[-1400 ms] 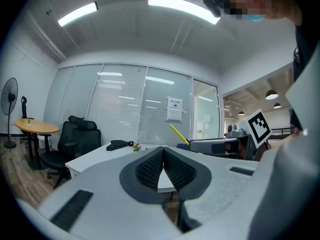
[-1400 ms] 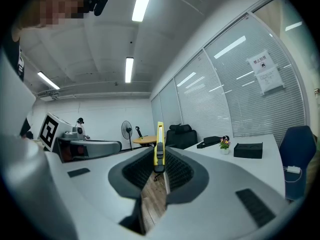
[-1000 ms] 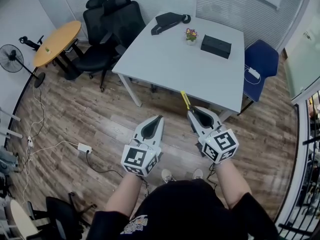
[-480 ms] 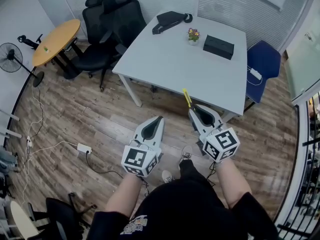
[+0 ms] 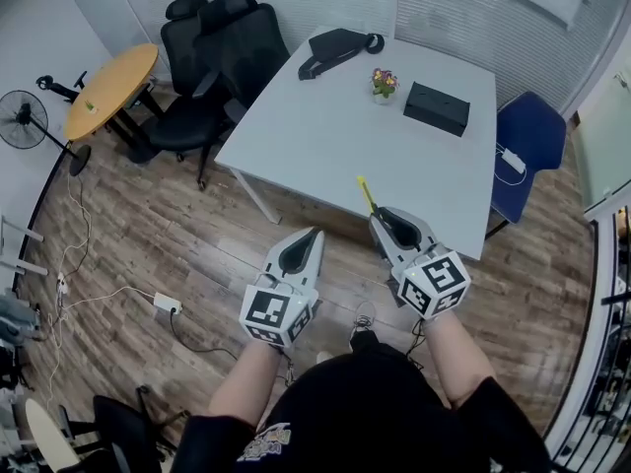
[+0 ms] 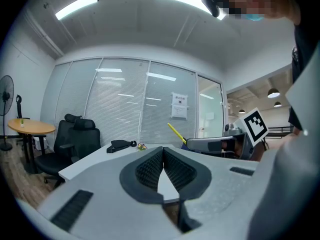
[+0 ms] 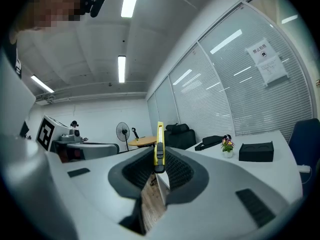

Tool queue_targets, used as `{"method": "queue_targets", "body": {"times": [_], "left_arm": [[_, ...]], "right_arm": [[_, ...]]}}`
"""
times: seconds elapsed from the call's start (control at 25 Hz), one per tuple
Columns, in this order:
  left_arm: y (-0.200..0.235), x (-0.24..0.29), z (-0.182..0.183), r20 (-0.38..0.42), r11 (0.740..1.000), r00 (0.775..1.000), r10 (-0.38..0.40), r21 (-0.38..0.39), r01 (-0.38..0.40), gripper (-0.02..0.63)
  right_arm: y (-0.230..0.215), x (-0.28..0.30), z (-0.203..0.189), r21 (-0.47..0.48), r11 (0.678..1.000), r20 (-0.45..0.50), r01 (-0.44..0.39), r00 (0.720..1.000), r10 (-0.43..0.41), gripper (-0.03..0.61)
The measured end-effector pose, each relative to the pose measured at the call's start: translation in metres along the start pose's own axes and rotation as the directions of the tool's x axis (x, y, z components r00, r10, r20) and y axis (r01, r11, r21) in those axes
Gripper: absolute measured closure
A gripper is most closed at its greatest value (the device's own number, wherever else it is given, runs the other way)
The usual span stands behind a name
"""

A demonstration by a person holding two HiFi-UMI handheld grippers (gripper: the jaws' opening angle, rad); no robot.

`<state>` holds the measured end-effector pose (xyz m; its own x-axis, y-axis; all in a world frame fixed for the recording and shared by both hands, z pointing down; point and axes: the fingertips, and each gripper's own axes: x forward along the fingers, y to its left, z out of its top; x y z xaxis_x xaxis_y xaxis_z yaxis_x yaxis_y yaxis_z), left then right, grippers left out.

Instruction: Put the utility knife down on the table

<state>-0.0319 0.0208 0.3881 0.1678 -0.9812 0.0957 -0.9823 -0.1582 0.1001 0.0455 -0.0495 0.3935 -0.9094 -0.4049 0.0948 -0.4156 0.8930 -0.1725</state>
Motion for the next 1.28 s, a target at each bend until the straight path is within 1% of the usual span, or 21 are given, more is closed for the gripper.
{"method": "queue_targets", "body": {"times": [0.16,0.44,0.72,0.88,1.0,1.08,1.28], "left_arm": [[0.005,0.041,0.003,-0.009,1.000,1.000,-0.001,0.007,0.001,0.607],[0.014,0.089,0.007,-0.005,1.000,1.000,0.023,0.010,-0.023,0.607],[0.027,0.113,0.012,-0.010,1.000,1.000,0.025,0.009,-0.025,0.607],[0.044,0.126,0.013,-0.009,1.000,1.000,0.018,0.001,-0.018,0.607],[0.059,0.139,0.012,-0.016,1.000,1.000,-0.008,0.000,0.008,0.607],[0.068,0.149,0.011,-0.021,0.999,0.999,-0.040,0.002,0.040,0.607],[0.098,0.173,0.011,-0.044,0.993,0.992,-0.121,0.004,0.121,0.607]], "right_arm": [[-0.037,0.019,0.005,0.009,1.000,0.000,-0.008,1.000,0.008,0.508],[-0.085,0.039,0.013,0.021,1.000,0.001,-0.021,1.000,0.021,0.509],[-0.111,0.060,0.021,0.033,0.999,0.003,-0.012,1.000,0.012,0.508],[-0.121,0.076,0.020,0.031,1.000,-0.003,0.005,1.000,-0.005,0.509],[-0.127,0.091,0.019,0.005,1.000,-0.008,0.023,1.000,-0.023,0.509],[-0.132,0.102,0.019,-0.006,0.999,-0.008,0.043,0.999,-0.043,0.509],[-0.144,0.135,0.020,0.021,0.993,-0.003,0.112,0.994,-0.112,0.509]]}}
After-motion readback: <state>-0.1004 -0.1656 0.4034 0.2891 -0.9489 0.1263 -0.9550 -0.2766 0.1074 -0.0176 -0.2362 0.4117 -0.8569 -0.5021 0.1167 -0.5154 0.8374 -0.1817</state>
